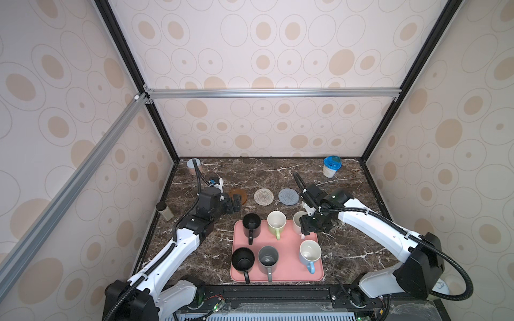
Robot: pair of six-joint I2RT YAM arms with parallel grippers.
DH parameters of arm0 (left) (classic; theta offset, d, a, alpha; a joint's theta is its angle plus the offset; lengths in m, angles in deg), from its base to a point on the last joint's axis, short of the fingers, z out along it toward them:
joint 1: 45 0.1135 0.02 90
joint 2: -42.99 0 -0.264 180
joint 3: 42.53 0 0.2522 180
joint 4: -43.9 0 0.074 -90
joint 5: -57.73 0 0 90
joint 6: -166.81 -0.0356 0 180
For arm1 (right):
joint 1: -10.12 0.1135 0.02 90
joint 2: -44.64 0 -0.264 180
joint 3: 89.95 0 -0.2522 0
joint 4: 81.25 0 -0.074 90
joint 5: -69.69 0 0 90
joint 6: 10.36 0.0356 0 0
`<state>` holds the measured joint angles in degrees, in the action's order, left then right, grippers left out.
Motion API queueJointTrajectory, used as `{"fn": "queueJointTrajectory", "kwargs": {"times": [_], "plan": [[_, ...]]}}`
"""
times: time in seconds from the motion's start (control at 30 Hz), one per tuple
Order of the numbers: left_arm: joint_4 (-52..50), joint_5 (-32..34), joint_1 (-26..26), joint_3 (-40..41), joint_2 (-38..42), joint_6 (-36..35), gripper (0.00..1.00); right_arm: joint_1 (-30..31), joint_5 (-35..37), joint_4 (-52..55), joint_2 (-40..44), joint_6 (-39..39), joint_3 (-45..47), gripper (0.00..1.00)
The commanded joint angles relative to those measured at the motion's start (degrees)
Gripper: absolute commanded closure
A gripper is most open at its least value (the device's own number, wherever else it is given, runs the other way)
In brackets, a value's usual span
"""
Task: Place cups on coasters
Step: Pick up the cup from the tray.
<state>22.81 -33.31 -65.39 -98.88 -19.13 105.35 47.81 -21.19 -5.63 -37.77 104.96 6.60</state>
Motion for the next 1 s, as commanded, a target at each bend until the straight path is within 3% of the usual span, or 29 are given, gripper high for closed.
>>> {"fn": "queueJointTrajectory", "kwargs": {"times": [0.0,0.5,0.97], "plan": [[1.34,1.66,-0.35,-2.25,-0.27,-0.14,0.00,0.75,0.05,-0.91,-0.53,1.56,0.84,0.34],[1.25,1.85,-0.35,0.23,2.10,1.52,0.00,0.94,1.48,-3.38,-3.59,3.19,3.14,0.36],[1.25,1.80,-0.31,0.26,2.10,2.29,0.00,0.88,8.29,-1.74,-4.64,3.50,3.46,0.39]]}}
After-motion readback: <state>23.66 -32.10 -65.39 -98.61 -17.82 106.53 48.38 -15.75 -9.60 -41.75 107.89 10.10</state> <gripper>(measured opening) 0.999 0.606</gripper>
